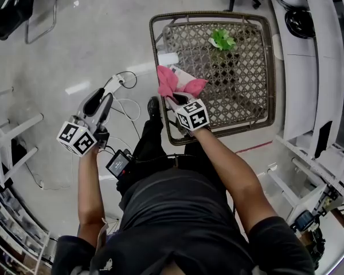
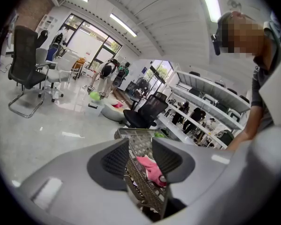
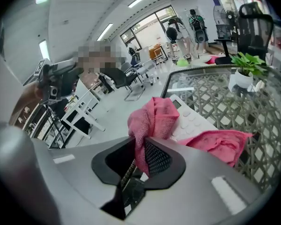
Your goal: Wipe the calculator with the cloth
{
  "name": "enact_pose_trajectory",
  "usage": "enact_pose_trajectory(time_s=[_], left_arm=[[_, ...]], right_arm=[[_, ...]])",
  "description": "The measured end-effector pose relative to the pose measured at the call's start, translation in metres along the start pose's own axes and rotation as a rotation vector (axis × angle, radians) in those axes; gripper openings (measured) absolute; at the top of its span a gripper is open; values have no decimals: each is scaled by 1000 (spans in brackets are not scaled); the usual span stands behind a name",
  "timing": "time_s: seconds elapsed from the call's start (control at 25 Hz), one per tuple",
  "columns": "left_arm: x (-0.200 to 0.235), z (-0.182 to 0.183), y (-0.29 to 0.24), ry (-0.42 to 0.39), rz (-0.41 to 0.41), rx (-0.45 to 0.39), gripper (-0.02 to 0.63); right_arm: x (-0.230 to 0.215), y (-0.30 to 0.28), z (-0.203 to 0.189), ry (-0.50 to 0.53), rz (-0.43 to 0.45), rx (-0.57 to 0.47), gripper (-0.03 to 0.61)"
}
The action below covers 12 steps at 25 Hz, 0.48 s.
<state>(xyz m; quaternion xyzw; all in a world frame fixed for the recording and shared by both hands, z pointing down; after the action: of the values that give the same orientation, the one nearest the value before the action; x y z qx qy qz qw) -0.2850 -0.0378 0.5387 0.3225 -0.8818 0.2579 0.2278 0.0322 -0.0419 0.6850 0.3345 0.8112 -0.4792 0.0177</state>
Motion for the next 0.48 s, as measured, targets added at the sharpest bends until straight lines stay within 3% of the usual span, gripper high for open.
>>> enact_pose_trajectory(time_s=[0.24,0.48], left_arm=[[-5,0,-6,-11,-14,10,163],[-11,-2,-12,-12,-24,24,163]], right_arm=[[-26,24,-34,-100,-64,12,55],[-63,43,-42,-209,-150,-19,54]])
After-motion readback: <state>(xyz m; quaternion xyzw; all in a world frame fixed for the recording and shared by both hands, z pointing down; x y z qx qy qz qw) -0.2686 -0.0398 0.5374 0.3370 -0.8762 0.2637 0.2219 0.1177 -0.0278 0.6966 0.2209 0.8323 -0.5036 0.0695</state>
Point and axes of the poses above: the fingertips, and each gripper's own axes: y backward along the fingers, x to its left, z out of its top, the point moved 9 cm from there along y, backward along the fingers, and after that the axes turned 7 degrees about -z, right-handed, at the moved point
